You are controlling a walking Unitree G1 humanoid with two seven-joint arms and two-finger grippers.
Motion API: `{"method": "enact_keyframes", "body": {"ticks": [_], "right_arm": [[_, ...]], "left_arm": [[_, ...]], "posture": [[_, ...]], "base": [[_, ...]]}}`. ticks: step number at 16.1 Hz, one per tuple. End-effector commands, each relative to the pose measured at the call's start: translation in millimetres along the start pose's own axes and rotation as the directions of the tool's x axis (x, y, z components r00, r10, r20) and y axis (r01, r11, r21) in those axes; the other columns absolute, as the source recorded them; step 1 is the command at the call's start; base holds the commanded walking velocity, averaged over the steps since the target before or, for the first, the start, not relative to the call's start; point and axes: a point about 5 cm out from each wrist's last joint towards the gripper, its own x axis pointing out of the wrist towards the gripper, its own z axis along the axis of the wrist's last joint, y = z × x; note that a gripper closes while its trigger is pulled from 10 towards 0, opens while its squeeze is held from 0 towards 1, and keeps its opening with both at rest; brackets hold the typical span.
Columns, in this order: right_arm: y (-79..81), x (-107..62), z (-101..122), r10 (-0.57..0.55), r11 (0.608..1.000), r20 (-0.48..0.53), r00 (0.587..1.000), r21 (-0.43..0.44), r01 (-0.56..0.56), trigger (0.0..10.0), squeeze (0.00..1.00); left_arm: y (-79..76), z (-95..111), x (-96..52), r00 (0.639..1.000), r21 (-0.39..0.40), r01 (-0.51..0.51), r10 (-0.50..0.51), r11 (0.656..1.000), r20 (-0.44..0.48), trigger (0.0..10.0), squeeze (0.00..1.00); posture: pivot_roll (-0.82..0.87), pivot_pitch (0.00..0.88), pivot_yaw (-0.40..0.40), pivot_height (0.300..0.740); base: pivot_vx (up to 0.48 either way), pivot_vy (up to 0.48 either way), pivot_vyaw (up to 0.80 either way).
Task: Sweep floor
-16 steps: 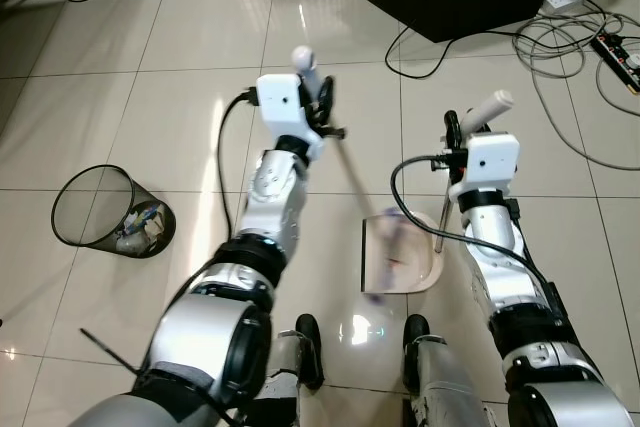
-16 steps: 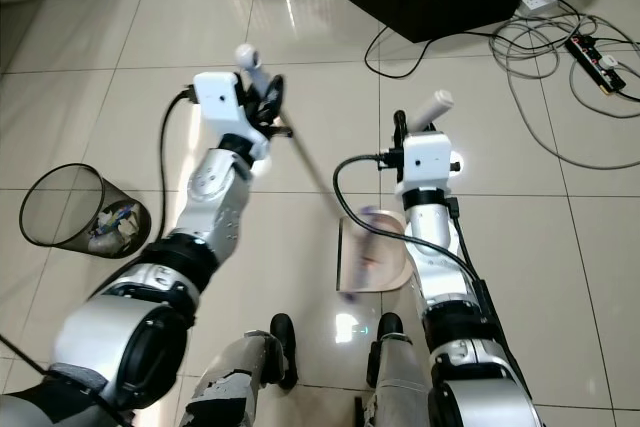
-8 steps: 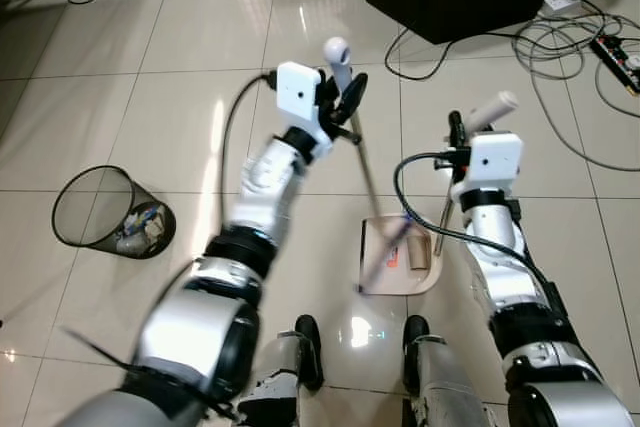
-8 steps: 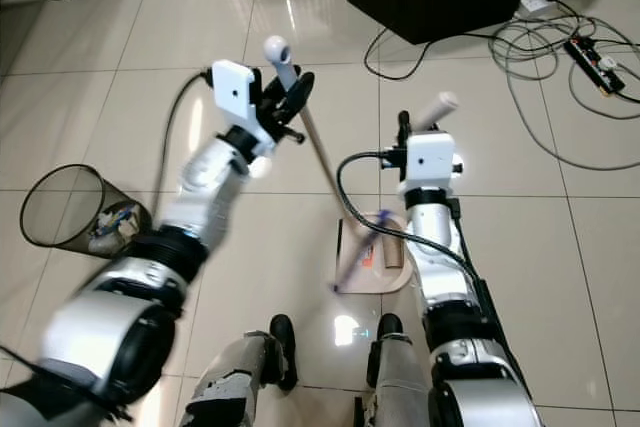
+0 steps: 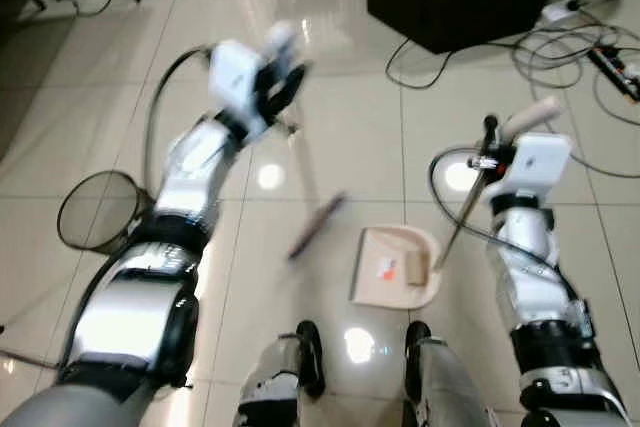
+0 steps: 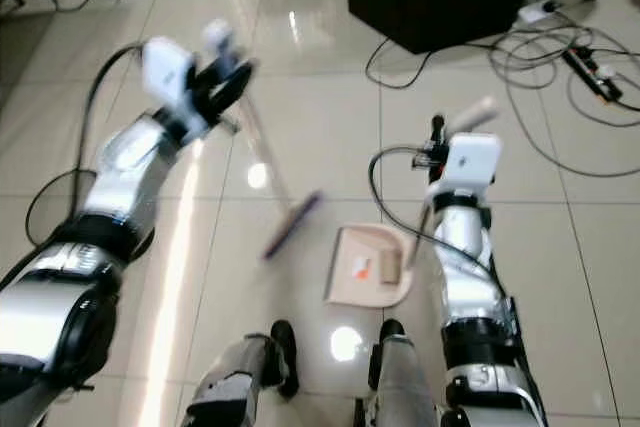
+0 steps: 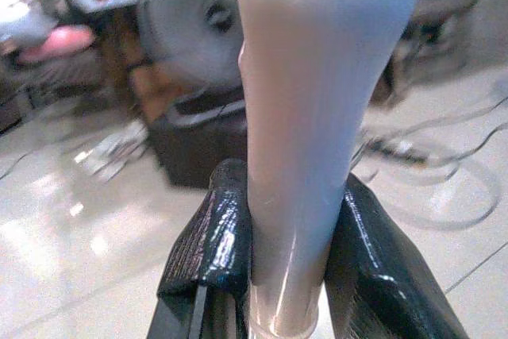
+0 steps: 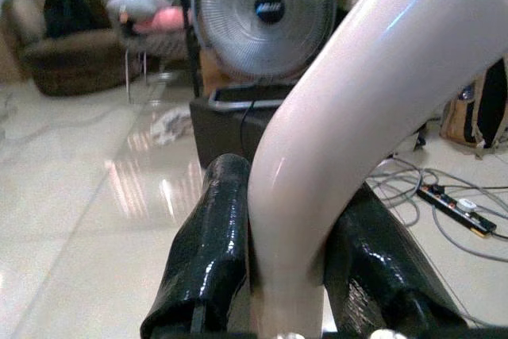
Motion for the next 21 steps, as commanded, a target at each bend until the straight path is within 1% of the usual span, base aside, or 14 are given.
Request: {"method": "enact_keyframes", "body": {"ticks": [1,2,3,4,5,7,8,10,11,13,15,17,20,21], "right_arm": [[2.0,3.5,14.7,-0.009,0.999,0.042,0.999,0.038,0.007,10.0,0.0],[-3.4,8.9,28.9,-0.074,0.992,0.039,0.996,0.108,0.07,10.0,0.0],[-6.3,13.1,41.7,-0.093,0.987,0.046,0.995,0.138,0.086,10.0,0.0],[-5.8,16.7,55.8,-0.071,0.99,0.07,0.995,0.128,0.062,10.0,0.0],[-3.5,19.0,68.0,-0.044,0.993,0.084,0.996,0.116,0.034,10.0,0.0],[3.9,23.0,90.9,0.013,0.989,0.107,0.994,0.146,-0.028,10.0,0.0],[6.3,23.7,96.8,0.027,0.985,0.108,0.994,0.166,-0.044,10.0,0.0],[10.5,25.4,108.1,0.042,0.981,0.118,0.992,0.185,-0.064,10.0,0.0],[12.7,25.7,114.9,0.056,0.976,0.122,0.991,0.201,-0.08,10.0,0.0],[14.8,26.9,123.2,0.078,0.969,0.124,0.989,0.223,-0.104,10.0,0.0],[13.4,28.5,128.9,0.081,0.967,0.13,0.988,0.23,-0.11,10.0,0.0],[7.6,33.5,140.4,0.058,0.958,0.152,0.987,0.269,-0.098,10.0,0.0],[4.6,37.2,148.8,0.052,0.956,0.169,0.984,0.275,-0.098,10.0,0.0],[2.5,38.4,152.0,0.033,0.953,0.171,0.985,0.292,-0.083,10.0,0.0]], "left_arm": [[11.1,-11.9,-15.2,0.996,0.05,-0.058,0.061,0.997,-0.064,10.0,0.0],[17.9,-26.5,-34.7,0.987,0.049,-0.106,0.111,0.993,-0.117,10.0,0.0],[22.5,-36.4,-49.8,0.976,0.035,-0.151,0.155,0.988,-0.152,10.0,0.0],[24.0,-45.0,-64.0,0.965,0.026,-0.192,0.194,0.981,-0.178,10.0,0.0],[22.5,-52.4,-76.2,0.954,0.015,-0.224,0.223,0.974,-0.201,10.0,0.0],[13.8,-66.3,-101.6,0.928,0.028,-0.283,0.281,0.959,-0.245,10.0,0.0],[10.2,-68.8,-108.8,0.92,0.054,-0.291,0.295,0.955,-0.258,10.0,0.0],[6.1,-66.8,-121.1,0.904,0.041,-0.342,0.341,0.939,-0.258,10.0,0.0],[-2.8,-66.9,-132.8,0.897,0.03,-0.362,0.357,0.932,-0.26,10.0,0.0],[-12.3,-64.4,-137.7,0.89,0.022,-0.376,0.368,0.926,-0.269,10.0,0.0],[-16.1,-60.8,-136.1,0.887,0.025,-0.379,0.371,0.925,-0.274,10.0,0.0],[-21.7,-57.1,-134.1,0.892,0.039,-0.363,0.359,0.931,-0.275,10.0,0.0],[-30.4,-54.4,-134.8,0.901,0.034,-0.322,0.318,0.946,-0.295,10.0,0.0],[-33.0,-51.2,-130.2,0.91,0.035,-0.301,0.298,0.953,-0.289,10.0,0.0]], "posture": [[0.02,0.134,0.158,0.74],[0.01,0.119,0.15,0.74],[0.01,0.111,0.147,0.74],[0.0,0.097,0.14,0.74],[-0.01,0.087,0.132,0.74],[0.0,0.058,0.092,0.74],[0.01,0.049,0.08,0.74],[0.01,0.05,0.065,0.74],[0.02,0.037,0.05,0.74],[0.02,0.033,0.046,0.74],[0.03,0.034,0.044,0.74],[0.03,0.046,0.051,0.74],[0.03,0.039,0.063,0.74],[0.03,0.038,0.07,0.74]], "base": [[0.0,0.0,0.0],[0.0,0.0,0.0],[0.0,0.0,0.0],[0.0,0.0,0.0],[0.0,0.0,0.0],[0.0,0.0,0.8],[0.0,0.0,0.8],[0.0,0.0,0.8],[0.0,0.0,0.8],[0.0,0.0,0.8],[0.0,0.0,0.8],[0.0,0.0,0.79],[0.0,0.0,0.79],[0.0,0.0,0.79]]}}
